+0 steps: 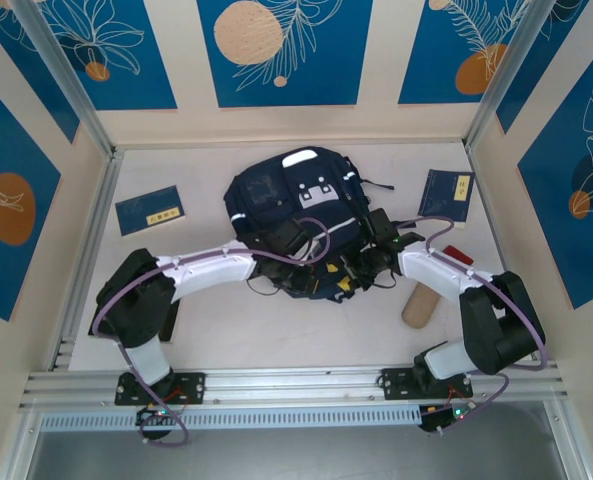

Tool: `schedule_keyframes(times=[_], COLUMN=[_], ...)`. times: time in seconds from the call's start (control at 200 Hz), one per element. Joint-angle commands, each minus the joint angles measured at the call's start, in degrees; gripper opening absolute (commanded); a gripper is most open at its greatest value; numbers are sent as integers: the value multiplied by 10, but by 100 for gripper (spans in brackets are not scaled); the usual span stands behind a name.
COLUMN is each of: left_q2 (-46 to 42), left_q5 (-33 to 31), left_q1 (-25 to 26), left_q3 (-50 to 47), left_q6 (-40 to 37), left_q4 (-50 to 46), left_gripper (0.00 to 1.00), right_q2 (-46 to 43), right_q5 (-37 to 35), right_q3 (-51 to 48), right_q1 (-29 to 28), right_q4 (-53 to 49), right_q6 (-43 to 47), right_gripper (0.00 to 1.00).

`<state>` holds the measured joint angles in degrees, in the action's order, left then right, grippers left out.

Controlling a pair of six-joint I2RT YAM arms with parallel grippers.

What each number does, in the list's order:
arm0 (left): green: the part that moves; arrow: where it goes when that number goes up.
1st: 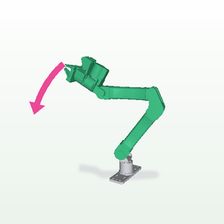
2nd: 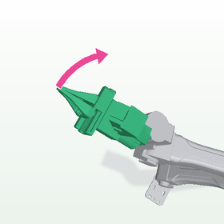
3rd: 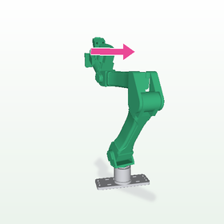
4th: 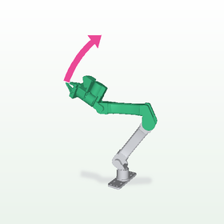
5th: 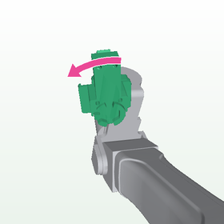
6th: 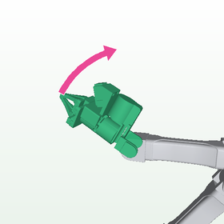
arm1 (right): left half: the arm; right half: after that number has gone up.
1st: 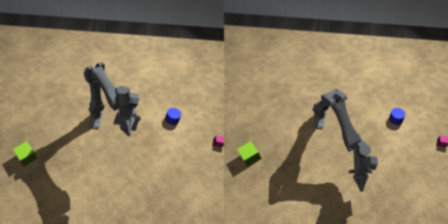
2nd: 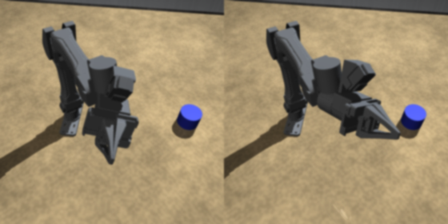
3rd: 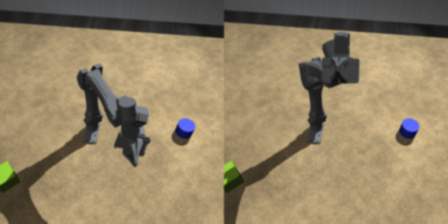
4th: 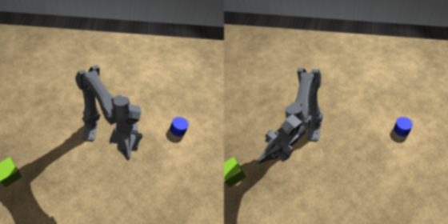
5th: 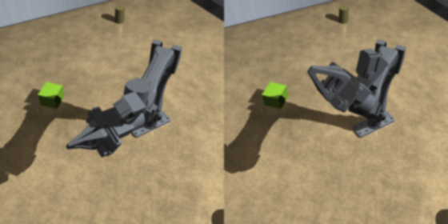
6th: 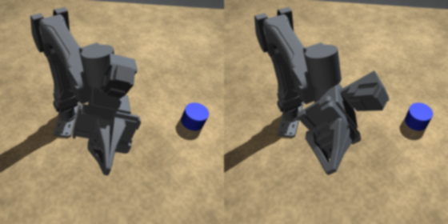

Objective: Pack books, pencil case, and school supplies into a backpack

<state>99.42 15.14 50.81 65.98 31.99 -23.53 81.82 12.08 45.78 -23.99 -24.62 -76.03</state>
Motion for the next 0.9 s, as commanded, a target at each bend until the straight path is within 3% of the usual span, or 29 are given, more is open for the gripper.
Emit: schedule_keyframes(times=[0.0,0.195,0.52,0.75,0.895], left_q2=[-25,-39,-72,-101,-108], left_q5=[-19,-5,-22,-9,-38], left_q1=[4,5,3,-16,-33], left_q3=[-24,-49,-57,-65,-66], left_q6=[5,8,-25,-86,-96], left_q4=[34,53,17,-40,-70], left_gripper=[13,13,2,1,0], right_q2=[7,6,8,9,8], right_q5=[-4,-20,-96,-140,-157], right_q3=[11,16,18,5,5], right_q1=[-1,-1,-2,-1,-1], right_q4=[14,1,-50,-66,-76], right_q6=[2,7,21,35,40], right_gripper=[36,30,15,12,11])
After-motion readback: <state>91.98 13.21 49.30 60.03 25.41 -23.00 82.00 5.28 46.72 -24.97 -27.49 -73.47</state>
